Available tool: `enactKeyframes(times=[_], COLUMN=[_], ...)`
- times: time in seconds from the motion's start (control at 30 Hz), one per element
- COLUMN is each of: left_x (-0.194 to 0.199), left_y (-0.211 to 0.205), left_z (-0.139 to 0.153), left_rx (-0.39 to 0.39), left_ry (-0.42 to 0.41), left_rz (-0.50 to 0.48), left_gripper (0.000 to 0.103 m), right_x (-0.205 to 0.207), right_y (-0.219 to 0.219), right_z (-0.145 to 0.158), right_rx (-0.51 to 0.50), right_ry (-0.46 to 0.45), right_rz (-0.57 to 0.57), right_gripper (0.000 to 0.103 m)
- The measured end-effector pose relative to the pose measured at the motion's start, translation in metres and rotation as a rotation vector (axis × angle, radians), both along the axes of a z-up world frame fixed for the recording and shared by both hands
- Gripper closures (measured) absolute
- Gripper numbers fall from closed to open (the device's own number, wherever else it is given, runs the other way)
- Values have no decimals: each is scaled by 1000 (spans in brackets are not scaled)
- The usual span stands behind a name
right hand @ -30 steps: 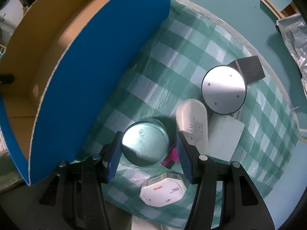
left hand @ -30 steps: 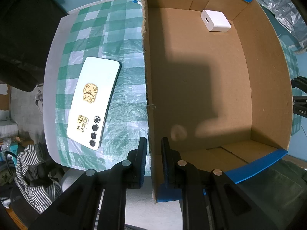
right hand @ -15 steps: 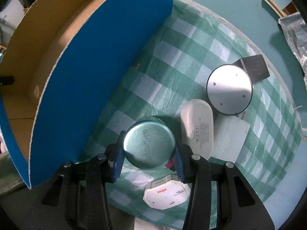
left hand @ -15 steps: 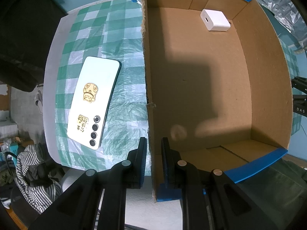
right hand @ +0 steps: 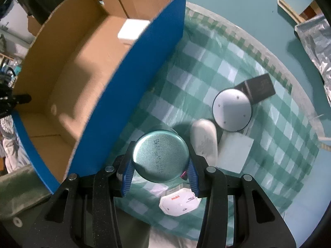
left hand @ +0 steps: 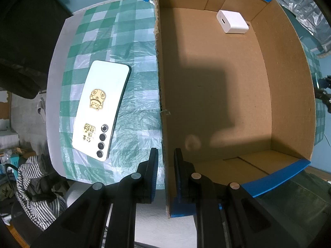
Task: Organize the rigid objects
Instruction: 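Lift the teal tin with the right gripper and carry it over the box, then lower the teal tin into the box and open the right gripper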
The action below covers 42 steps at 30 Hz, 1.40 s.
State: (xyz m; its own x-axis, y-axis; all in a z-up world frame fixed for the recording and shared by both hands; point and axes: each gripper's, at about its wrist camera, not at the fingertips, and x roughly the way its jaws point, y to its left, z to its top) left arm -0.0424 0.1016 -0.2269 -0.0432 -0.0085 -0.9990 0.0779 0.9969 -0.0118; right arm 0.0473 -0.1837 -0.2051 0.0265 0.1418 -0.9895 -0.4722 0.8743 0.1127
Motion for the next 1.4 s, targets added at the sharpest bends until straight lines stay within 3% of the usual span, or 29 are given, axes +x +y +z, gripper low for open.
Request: enactKeyframes(times=[0.8, 1.13, 1.4], left_x=[0, -1, -1], left_y=[4, 6, 11], left_z=[-2, -4, -6], left_rx=[-4, -10, -7], left_ry=[1, 4, 11], left_rz=[12, 17, 25], left_gripper=[88, 88, 88], right_x=[50, 79, 91], right_y=[21, 44, 69], right_z=[78, 87, 73], right_rx=[14, 40, 41], right_ry=[-102, -126, -94], right_rz=[51, 68, 106], right_gripper=[59, 59, 59])
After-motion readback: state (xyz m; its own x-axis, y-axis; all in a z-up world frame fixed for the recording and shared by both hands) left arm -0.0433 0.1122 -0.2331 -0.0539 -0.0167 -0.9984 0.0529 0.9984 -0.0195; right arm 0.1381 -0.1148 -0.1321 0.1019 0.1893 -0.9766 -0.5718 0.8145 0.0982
